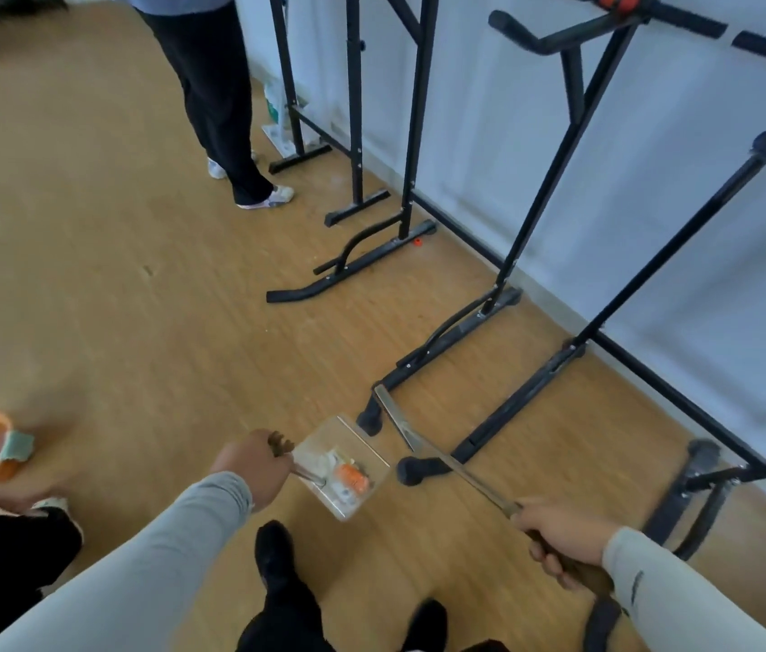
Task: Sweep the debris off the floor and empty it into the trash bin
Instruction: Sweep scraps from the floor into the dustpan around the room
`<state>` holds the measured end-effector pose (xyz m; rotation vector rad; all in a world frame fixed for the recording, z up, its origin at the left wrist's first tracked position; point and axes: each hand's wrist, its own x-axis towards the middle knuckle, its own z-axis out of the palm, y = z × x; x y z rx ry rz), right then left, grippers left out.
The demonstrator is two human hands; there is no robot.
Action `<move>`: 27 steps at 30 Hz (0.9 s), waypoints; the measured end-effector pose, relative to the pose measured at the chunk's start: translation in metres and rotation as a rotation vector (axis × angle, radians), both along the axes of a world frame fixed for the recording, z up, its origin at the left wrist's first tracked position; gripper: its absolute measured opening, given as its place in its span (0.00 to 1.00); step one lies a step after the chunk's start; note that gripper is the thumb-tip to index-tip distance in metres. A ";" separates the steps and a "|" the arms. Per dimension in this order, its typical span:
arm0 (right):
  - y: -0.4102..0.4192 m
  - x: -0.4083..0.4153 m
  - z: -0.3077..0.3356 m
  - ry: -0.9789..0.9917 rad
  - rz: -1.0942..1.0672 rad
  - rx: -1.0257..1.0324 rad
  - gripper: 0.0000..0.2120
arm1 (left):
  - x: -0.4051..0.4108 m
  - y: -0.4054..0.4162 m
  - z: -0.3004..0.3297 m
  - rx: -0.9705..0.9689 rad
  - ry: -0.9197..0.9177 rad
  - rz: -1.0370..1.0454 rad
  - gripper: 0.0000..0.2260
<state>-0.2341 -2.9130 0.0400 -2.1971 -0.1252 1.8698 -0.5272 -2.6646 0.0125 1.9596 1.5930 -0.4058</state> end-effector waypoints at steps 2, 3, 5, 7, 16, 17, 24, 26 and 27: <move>0.024 -0.013 0.000 -0.043 0.020 0.035 0.19 | -0.014 0.021 -0.001 -0.004 0.005 0.017 0.10; 0.036 -0.020 -0.001 -0.059 0.029 0.051 0.18 | -0.021 0.034 -0.002 -0.009 0.001 0.031 0.10; 0.065 -0.035 -0.004 -0.090 0.038 0.063 0.21 | -0.037 0.062 -0.005 -0.016 -0.009 0.058 0.11; 0.099 -0.053 -0.006 -0.121 0.044 0.064 0.23 | -0.054 0.094 -0.008 -0.025 -0.017 0.067 0.11; 0.250 -0.130 -0.017 -0.148 -0.060 0.040 0.15 | -0.142 0.220 -0.005 -0.067 -0.083 0.138 0.15; 0.264 -0.137 -0.017 -0.150 -0.080 0.042 0.15 | -0.151 0.231 -0.004 -0.070 -0.087 0.151 0.16; 0.341 -0.153 -0.022 -0.168 -0.144 0.024 0.04 | -0.191 0.297 0.001 -0.054 -0.089 0.210 0.17; 0.362 -0.148 -0.026 -0.176 -0.151 -0.007 0.09 | -0.196 0.317 0.004 -0.050 -0.099 0.231 0.15; 0.372 -0.144 -0.029 -0.189 -0.156 -0.026 0.13 | -0.198 0.326 0.006 -0.046 -0.102 0.237 0.14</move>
